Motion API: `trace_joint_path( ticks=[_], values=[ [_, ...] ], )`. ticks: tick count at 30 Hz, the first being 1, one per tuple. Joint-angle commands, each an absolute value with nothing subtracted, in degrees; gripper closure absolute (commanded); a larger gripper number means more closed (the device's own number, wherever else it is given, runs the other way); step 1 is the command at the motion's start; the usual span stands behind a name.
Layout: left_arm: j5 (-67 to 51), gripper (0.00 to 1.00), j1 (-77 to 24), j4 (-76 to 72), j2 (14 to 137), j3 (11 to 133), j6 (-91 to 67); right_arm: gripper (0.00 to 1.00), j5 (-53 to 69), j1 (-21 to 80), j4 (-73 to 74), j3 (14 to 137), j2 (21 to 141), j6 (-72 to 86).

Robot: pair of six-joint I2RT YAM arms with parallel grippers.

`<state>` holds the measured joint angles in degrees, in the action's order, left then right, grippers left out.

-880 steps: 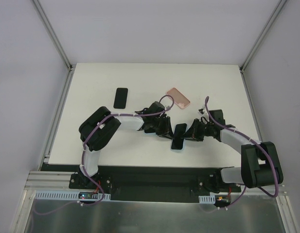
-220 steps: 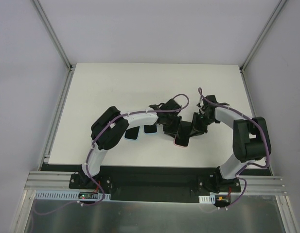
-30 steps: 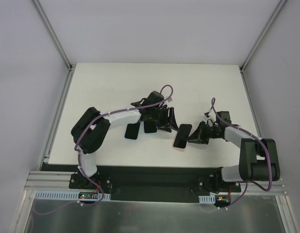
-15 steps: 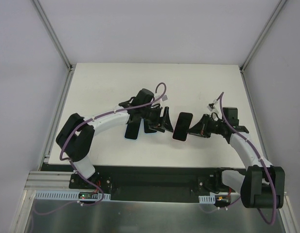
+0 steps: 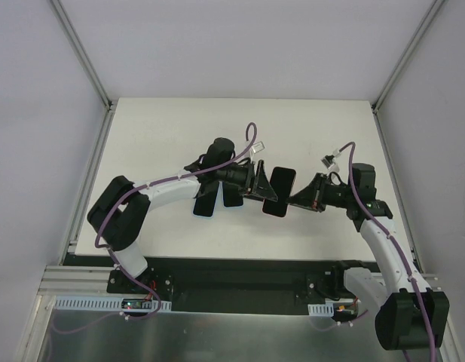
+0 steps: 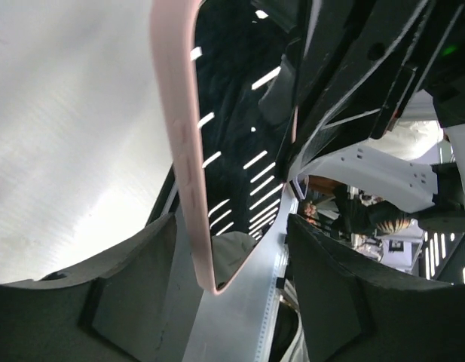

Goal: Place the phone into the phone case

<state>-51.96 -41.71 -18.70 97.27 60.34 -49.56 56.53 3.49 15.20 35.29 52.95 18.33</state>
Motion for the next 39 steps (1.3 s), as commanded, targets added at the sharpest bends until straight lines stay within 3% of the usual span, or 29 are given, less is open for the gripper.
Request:
trace_joint_path(
  ticks=[1,6,7,9,10,13,16,18,25,34,36,37,39],
  values=[
    [-57.5,0.46,-42.6,-36.6,97.7,59.2,-58.7,0.98,61.6,5.2,11.9,39.3,51.1,21.6],
    [-59.0,0.79,-42.5,-48.4,99.4,56.3,-66.9,0.87,61.6,5.8,11.9,38.9,50.7,21.3],
    [-59.0,0.88,-42.5,-49.7,99.5,56.1,-68.5,0.80,61.5,6.0,11.9,38.8,50.8,21.1],
    [-58.8,0.93,-42.5,-51.9,99.6,55.7,-69.5,0.72,61.4,5.9,11.9,38.1,51.1,20.5],
    [-58.1,0.96,-42.5,-51.9,99.4,55.6,-69.8,0.61,61.6,6.0,11.8,37.9,51.2,20.3],
    [-57.8,0.96,-41.9,-51.8,98.6,56.2,-69.8,0.44,62.3,6.7,10.6,35.9,50.7,19.6],
    [-57.7,0.97,-41.2,-49.9,98.0,57.2,-68.7,0.40,62.5,7.5,6.3,32.7,48.8,22.2],
    [-57.4,0.98,-40.9,-48.5,97.7,58.0,-68.0,0.40,62.5,7.7,3.8,31.6,48.0,23.5],
    [-54.9,0.99,-40.7,-44.5,97.0,58.6,-64.5,0.56,62.8,8.1,0.6,30.8,48.0,26.7],
    [-52.0,1.00,-40.5,-41.8,96.9,58.8,-61.3,0.60,62.5,9.8,0.3,30.9,50.1,29.1],
    [-51.0,1.00,-40.6,-40.9,96.6,58.8,-60.7,0.67,62.5,10.1,-2.1,30.6,49.8,30.2],
    [-50.6,1.00,-40.6,-39.6,96.5,58.9,-59.3,0.77,62.4,10.2,-2.4,30.6,49.7,30.6],
    [-48.7,1.00,-40.7,-33.4,95.5,59.6,-56.0,0.87,62.1,10.2,-2.5,30.6,49.5,32.2]
  ],
)
